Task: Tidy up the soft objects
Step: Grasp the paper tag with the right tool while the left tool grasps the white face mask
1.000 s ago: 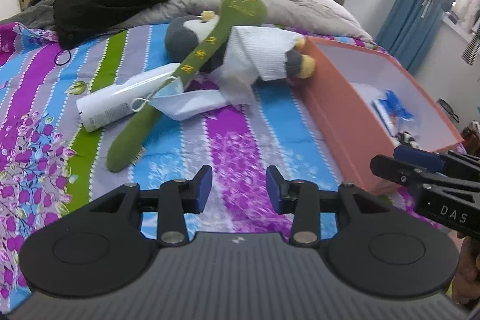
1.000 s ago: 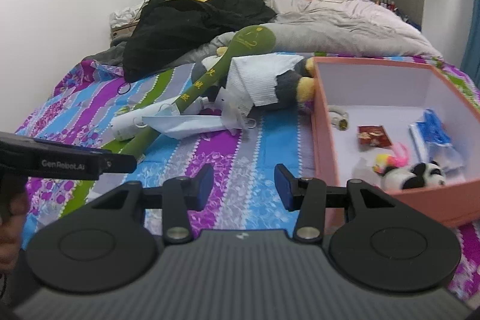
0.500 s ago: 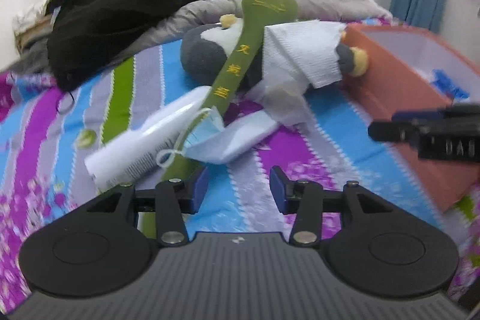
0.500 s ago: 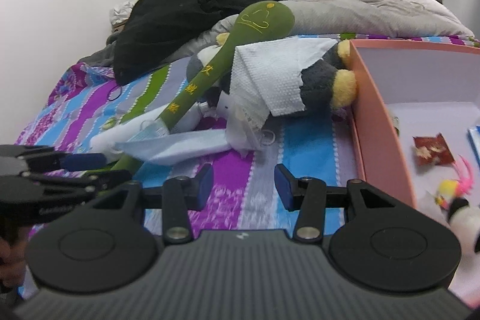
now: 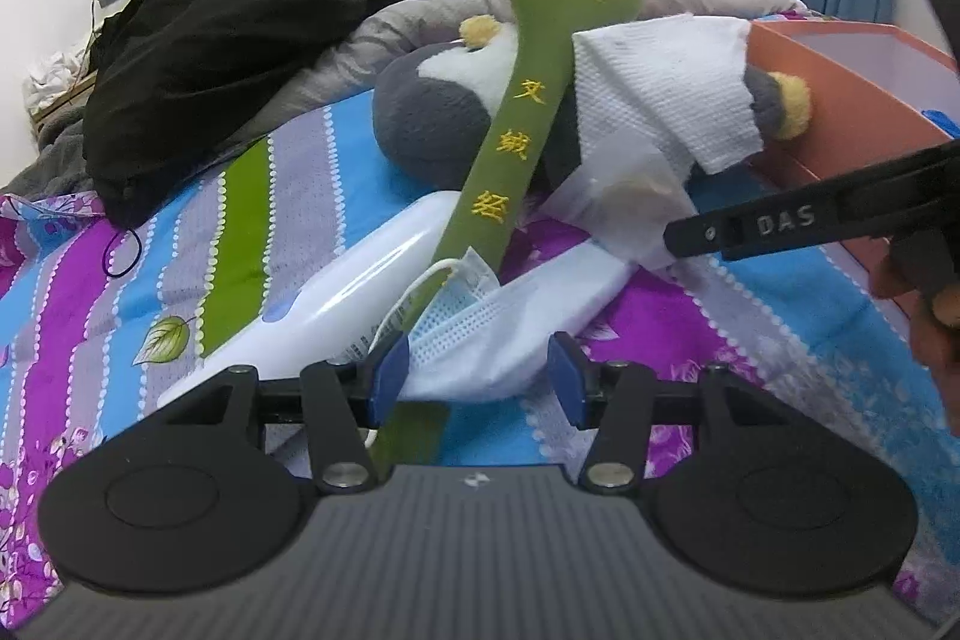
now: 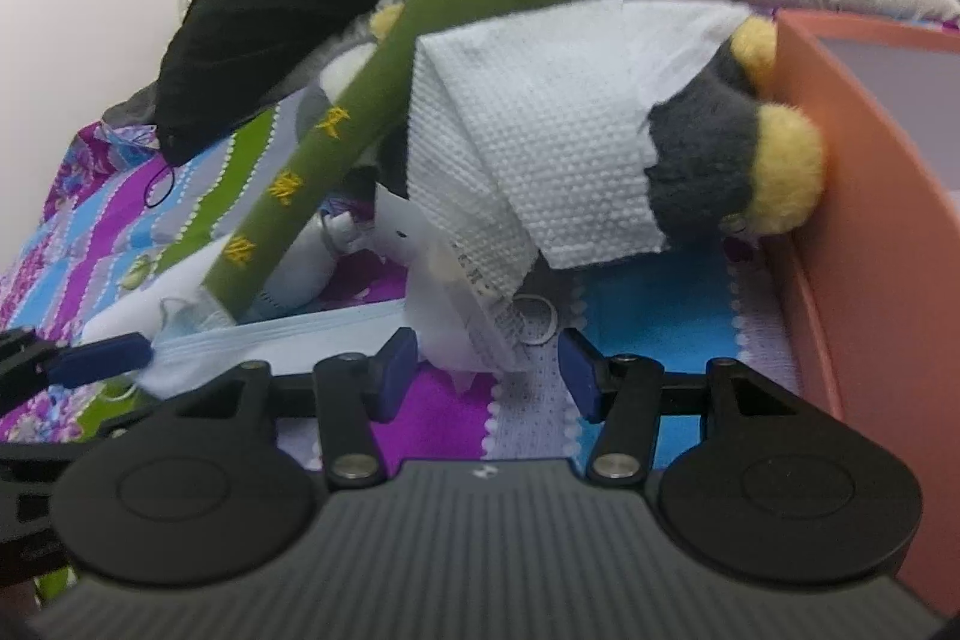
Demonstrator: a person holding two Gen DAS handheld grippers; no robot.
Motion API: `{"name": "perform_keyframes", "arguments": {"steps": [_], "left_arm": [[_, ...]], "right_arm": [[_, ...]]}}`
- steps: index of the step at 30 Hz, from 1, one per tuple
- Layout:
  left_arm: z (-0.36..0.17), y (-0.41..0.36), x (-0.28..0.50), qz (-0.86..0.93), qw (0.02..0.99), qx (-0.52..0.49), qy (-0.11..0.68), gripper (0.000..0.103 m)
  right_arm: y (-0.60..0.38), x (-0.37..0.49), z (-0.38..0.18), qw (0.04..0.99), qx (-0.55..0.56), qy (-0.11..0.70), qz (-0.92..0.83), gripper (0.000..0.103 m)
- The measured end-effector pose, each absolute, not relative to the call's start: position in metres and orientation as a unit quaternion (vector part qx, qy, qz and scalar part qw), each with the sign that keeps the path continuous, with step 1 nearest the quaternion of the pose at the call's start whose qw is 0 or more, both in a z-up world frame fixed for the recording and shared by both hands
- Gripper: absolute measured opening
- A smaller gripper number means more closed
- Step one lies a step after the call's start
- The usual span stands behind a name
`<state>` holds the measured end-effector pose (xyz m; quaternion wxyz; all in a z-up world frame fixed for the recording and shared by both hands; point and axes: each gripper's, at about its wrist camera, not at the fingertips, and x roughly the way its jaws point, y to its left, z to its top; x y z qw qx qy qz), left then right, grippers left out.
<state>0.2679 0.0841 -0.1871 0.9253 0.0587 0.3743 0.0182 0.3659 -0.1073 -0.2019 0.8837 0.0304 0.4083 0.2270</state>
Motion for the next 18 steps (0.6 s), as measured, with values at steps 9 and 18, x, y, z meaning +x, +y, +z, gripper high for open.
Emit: {"name": "perform_keyframes", "arguments": {"steps": [9, 18], "left_arm": [[-0.192, 0.079, 0.274, 0.03, 0.925, 0.091, 0.369, 0.04], [-0.192, 0.074, 0.258, 0.005, 0.913, 0.081, 0.399, 0.01]], "right_arm": [[-0.096, 0.38, -0.216, 0.877, 0.034, 0.415, 0.24, 0.044], [-0.097, 0.36, -0.203, 0.881, 0.012, 0.403, 0.249, 0.029]]}}
